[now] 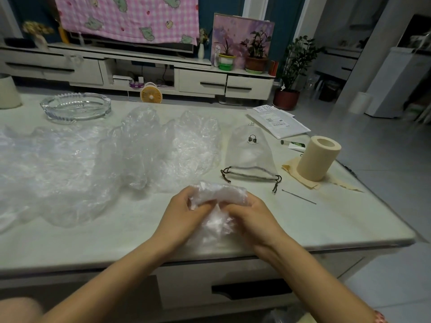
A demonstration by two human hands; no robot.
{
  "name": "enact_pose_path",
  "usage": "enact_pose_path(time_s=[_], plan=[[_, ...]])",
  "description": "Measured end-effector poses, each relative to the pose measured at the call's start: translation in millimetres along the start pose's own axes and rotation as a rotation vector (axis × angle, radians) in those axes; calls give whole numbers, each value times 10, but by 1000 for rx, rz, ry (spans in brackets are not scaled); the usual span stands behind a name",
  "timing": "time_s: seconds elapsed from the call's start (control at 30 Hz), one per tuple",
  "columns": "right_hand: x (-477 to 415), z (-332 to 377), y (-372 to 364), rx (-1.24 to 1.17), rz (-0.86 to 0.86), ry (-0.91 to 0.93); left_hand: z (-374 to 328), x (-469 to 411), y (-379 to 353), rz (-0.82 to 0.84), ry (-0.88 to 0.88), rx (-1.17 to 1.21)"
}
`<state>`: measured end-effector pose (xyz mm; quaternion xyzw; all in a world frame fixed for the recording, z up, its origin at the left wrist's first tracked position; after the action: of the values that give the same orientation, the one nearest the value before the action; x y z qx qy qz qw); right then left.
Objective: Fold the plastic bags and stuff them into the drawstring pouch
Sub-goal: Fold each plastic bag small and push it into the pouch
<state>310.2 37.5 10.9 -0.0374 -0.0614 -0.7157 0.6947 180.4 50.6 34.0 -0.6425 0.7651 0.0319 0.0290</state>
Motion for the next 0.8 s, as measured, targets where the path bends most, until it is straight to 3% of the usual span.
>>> enact_pose_path(time_s=[0.13,0.23,0.4,0.5,0.57,0.67,0.8], plan=[[-69,13,94,-97,-47,-1,228,49,-140,147,223,118],[-105,61,104,-23,-10,56,336,118,-280,254,375,260],[-23,283,74,199,29,260,460,152,-236,101,594,553],[63,444,52,397,-7,494,463,150,-242,64,631,681],[151,546,44,616,-107,680,442,139,-278,93,632,738],[237,548,-71,939,-158,822,319,120,-309,165,497,591],[151,304,-220,930,118,540,225,-11,30,-68,179,119]])
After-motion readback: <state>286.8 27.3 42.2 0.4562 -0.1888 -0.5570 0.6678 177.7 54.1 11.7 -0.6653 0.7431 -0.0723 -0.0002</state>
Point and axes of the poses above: each hand's wrist, its own x-axis away from the middle knuckle, its own y-axis out of the back of the hand, z = x × y, the point moved 10 cm from there along -x, towards the middle knuckle, and after that the axes turned 10 degrees about x, right-handed, at the moved point
